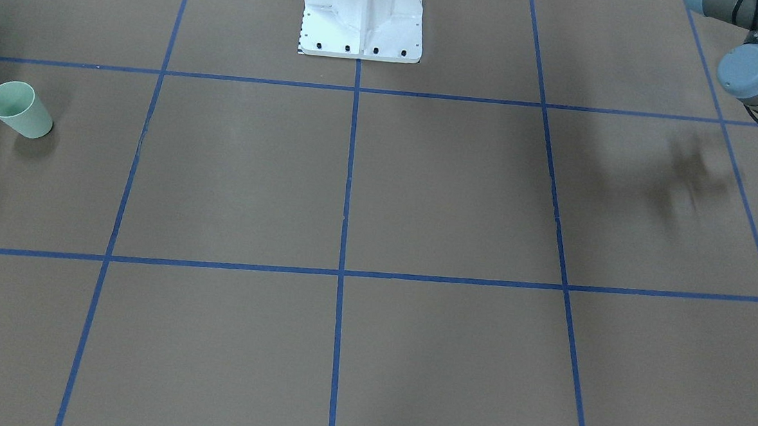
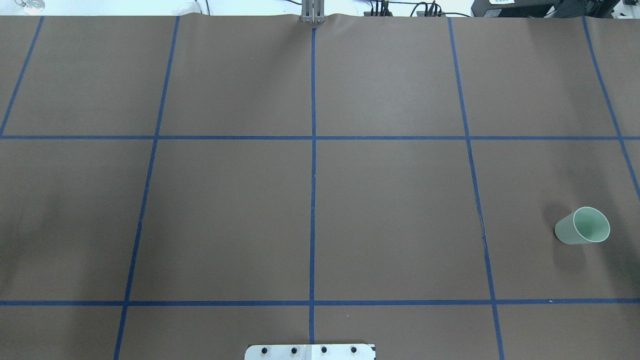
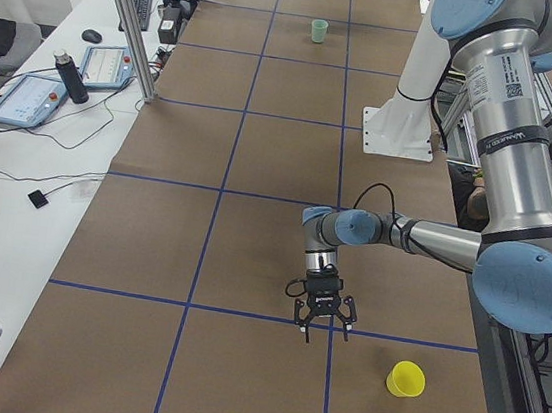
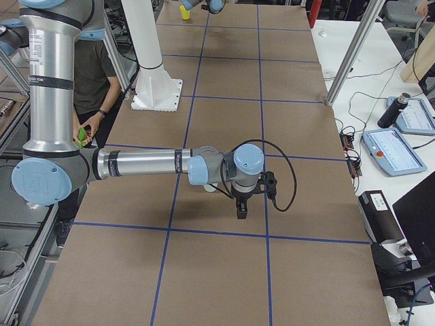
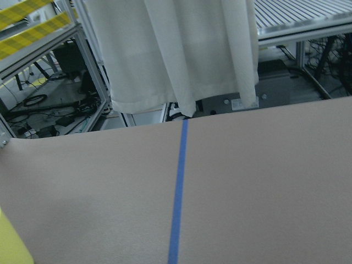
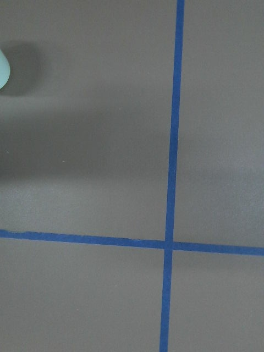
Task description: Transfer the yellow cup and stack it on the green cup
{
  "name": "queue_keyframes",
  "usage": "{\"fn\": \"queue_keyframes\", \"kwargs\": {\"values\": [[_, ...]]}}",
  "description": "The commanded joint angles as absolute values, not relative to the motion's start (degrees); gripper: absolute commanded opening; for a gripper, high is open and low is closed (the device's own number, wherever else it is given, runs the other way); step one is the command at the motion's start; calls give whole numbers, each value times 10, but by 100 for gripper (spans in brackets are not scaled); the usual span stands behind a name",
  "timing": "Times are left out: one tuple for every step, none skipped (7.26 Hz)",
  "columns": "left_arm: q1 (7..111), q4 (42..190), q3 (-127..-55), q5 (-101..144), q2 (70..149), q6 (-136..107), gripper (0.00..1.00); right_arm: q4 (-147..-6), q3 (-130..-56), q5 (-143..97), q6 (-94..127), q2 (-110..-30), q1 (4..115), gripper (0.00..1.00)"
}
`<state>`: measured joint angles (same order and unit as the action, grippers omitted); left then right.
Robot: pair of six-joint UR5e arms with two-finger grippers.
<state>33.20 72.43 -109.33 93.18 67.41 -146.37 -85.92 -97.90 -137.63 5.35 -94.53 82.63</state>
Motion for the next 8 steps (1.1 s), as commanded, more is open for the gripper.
{"fn": "queue_keyframes", "kwargs": {"values": [[260,665,-1096,986,673,-1582,99,-850,-978,-1373,51,-949,814,100],[229,664,-1087,1001,672,-1626,99,-851,-978,-1369,49,-950,812,100],[197,664,-1059,1040,672,-1651,99,-851,-979,-1349,47,-952,811,100],[183,664,-1046,1054,671,-1667,99,-846,-981,-1348,47,-959,810,100],[172,671,-1030,1072,671,-1679,99,-817,-983,-1347,47,-976,810,100],[150,679,-1021,1105,671,-1680,99,-775,-983,-1337,47,-994,810,100],[144,690,-1020,1110,671,-1700,99,-769,-983,-1334,47,-995,810,100],[133,695,-1009,1130,671,-1704,99,-768,-983,-1333,47,-995,810,100]]}}
